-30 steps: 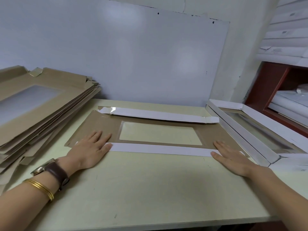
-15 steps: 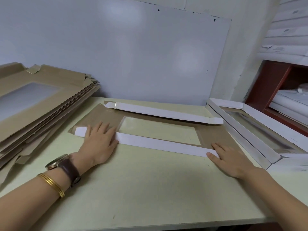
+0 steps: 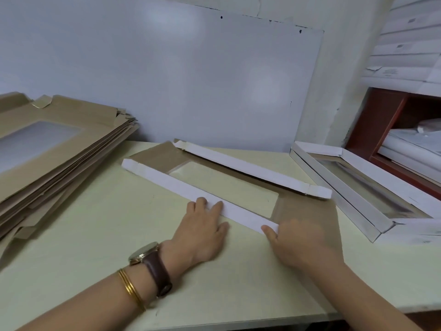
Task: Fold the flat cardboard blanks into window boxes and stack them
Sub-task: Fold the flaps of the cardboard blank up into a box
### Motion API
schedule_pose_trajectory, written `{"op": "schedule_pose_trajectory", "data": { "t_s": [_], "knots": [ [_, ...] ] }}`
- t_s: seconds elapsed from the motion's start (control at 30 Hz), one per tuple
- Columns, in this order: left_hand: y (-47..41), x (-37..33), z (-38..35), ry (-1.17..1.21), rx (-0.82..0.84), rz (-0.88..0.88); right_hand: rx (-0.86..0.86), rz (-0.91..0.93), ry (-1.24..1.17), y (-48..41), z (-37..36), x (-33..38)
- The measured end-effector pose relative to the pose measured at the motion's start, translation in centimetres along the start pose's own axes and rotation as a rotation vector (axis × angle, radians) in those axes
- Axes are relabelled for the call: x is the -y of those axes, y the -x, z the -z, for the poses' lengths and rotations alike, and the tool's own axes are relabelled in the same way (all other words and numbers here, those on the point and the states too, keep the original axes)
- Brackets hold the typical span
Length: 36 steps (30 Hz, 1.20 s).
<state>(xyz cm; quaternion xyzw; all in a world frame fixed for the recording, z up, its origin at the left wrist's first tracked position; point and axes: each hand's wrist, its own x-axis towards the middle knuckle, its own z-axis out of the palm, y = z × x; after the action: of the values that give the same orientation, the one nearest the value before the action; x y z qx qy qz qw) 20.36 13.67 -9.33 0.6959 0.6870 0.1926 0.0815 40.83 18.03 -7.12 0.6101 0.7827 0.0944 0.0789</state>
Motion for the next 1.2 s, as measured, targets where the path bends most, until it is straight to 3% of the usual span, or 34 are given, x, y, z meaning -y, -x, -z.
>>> {"op": "schedule_pose_trajectory", "data": {
  "t_s": [0.2, 0.33, 0.5, 0.6, 0.87, 1.0, 1.2],
  "knots": [
    [-1.5, -1.9, -0.2, 0.150, 0.140, -0.017, 0.002, 0.091, 0.083, 0.0, 1.2, 2.1],
    [-2.7, -2.1, -0.8, 0.265, 0.141, -0.054, 0.051, 0.236, 0.074, -0.4, 1.7, 4.0],
    [-4.4, -1.7, -0.6, 0.260, 0.162, -0.040, 0.033, 0.244, 0.078, -0.6, 2.9, 6.3],
    [-5.4, -0.8, 0.3, 0.152, 0.204, -0.087, -0.027, 0.314, 0.034, -0.1, 3.7, 7.1],
    [-7.0, 0.9, 1.7, -0.410, 0.312, -0.203, -0.033, 0.323, -0.182, 0.0, 5.3, 7.2],
    [-6.9, 0.5, 1.4, -0.425, 0.229, -0.208, 0.040, 0.262, -0.323, -1.7, 5.5, 5.7],
    [-6.7, -0.6, 1.5, -0.426, 0.338, -0.159, 0.047, 0.270, -0.614, -4.6, 3.7, 4.3]
  ]
}}
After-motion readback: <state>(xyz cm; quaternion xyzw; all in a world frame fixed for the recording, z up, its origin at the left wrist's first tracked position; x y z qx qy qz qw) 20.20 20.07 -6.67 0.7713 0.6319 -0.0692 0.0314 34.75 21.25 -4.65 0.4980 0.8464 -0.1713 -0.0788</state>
